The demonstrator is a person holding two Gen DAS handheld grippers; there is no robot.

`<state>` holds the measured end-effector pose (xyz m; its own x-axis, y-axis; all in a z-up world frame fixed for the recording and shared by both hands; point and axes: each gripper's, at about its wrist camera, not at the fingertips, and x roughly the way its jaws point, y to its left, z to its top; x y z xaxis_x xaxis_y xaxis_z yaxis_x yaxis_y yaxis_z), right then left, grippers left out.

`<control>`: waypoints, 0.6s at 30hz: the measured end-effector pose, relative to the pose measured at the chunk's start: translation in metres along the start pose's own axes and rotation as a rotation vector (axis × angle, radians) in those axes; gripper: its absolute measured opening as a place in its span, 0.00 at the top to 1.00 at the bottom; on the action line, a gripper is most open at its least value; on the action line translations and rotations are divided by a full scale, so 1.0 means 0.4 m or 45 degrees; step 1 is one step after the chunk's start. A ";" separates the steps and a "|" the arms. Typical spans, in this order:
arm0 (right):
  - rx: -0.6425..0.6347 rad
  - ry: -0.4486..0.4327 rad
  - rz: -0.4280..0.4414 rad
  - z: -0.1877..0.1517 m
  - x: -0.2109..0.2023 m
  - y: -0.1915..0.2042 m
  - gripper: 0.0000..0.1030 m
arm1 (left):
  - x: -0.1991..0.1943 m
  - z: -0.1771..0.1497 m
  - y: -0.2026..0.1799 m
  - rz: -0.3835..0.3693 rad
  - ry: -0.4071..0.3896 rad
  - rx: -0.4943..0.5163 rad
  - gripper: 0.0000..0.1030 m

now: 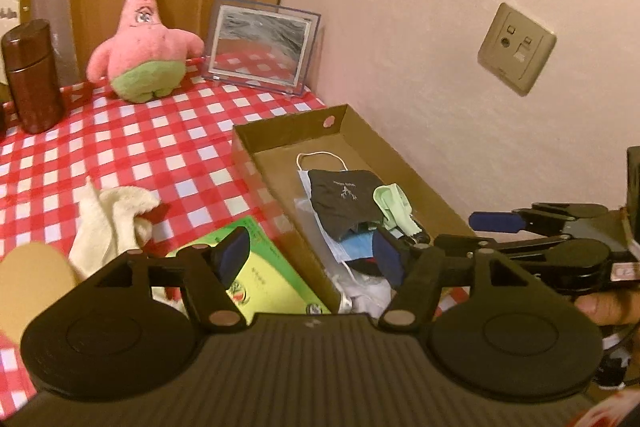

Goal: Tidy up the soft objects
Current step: 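Withdraw both grippers from the box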

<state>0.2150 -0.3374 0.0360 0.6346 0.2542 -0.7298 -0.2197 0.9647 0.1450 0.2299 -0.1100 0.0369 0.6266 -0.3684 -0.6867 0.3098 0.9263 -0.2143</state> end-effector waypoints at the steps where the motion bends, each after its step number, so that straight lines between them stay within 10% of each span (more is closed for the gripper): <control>1: 0.009 -0.003 0.008 -0.001 -0.013 0.010 0.43 | -0.014 -0.007 -0.001 0.003 -0.009 -0.006 0.34; 18: -0.022 0.000 0.118 -0.031 -0.088 0.186 0.39 | -0.206 -0.127 0.040 0.160 -0.078 -0.035 0.14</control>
<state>0.1671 -0.2754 0.0643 0.6106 0.3425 -0.7140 -0.2905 0.9357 0.2004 0.1469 -0.0609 0.0547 0.7022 -0.2530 -0.6656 0.2069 0.9669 -0.1492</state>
